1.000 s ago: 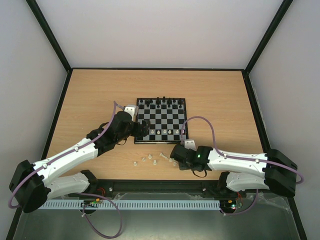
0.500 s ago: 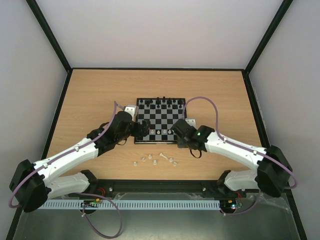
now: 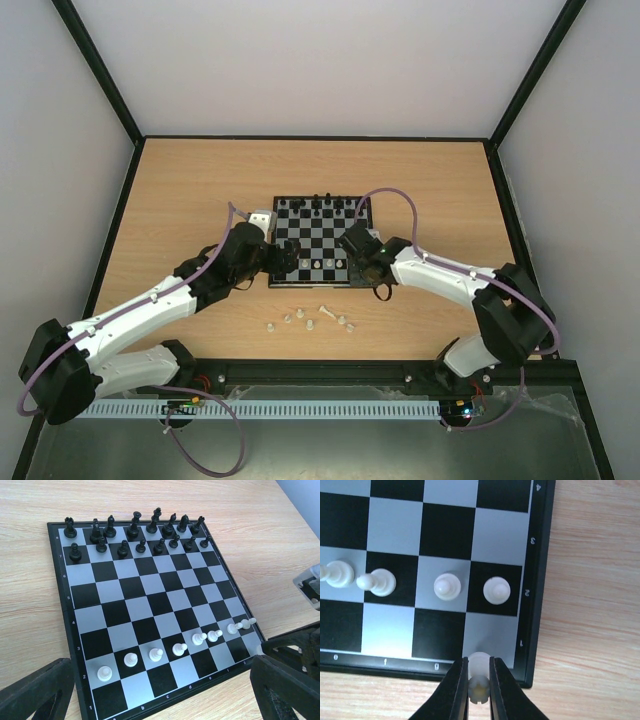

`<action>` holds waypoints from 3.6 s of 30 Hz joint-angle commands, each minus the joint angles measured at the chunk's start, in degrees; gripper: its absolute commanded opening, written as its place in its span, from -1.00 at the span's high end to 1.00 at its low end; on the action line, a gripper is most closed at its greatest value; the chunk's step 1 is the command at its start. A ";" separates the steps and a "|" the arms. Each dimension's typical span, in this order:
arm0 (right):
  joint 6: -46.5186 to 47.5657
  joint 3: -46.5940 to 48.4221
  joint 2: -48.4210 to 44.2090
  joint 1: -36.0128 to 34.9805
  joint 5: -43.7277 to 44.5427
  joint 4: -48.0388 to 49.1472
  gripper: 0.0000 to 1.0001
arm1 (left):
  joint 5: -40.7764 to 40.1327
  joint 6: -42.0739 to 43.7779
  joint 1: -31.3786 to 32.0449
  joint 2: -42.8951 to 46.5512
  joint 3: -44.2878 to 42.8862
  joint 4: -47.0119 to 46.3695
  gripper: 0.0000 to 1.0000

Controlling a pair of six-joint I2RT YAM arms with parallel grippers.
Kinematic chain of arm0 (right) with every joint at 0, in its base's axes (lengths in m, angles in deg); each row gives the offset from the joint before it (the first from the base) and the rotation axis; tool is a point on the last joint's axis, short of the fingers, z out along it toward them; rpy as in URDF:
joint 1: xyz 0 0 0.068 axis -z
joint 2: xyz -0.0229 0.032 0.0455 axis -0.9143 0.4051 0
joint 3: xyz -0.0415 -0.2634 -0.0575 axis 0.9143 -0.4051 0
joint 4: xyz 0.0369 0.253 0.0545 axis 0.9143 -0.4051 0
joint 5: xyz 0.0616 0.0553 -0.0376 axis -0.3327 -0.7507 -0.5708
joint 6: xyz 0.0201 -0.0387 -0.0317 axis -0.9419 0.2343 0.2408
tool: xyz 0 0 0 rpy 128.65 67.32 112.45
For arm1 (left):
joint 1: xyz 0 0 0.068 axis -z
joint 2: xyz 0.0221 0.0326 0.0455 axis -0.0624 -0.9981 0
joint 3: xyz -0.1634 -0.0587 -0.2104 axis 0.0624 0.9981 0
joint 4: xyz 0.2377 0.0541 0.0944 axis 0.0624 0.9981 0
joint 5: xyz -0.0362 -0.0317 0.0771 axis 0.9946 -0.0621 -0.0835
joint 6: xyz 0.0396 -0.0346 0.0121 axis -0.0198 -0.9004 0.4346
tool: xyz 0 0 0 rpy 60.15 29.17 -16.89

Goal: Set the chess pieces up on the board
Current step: Place the chess piece on the chessboard, then pick up the chess piece at the center of the board.

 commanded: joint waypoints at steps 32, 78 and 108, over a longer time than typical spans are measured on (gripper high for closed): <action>4.27 2.78 4.11 3.90 -0.08 -0.40 0.65 | -1.15 -0.04 -0.24 -0.89 0.39 -0.88 -0.98; -9.19 -15.30 -16.17 -21.05 -8.99 1.13 0.36 | -4.22 -0.39 -0.43 -1.07 0.57 -0.45 -0.98; -8.17 -15.79 -9.95 -21.23 -7.93 4.21 0.65 | -4.14 -0.43 -0.46 -1.07 0.54 -0.45 -0.98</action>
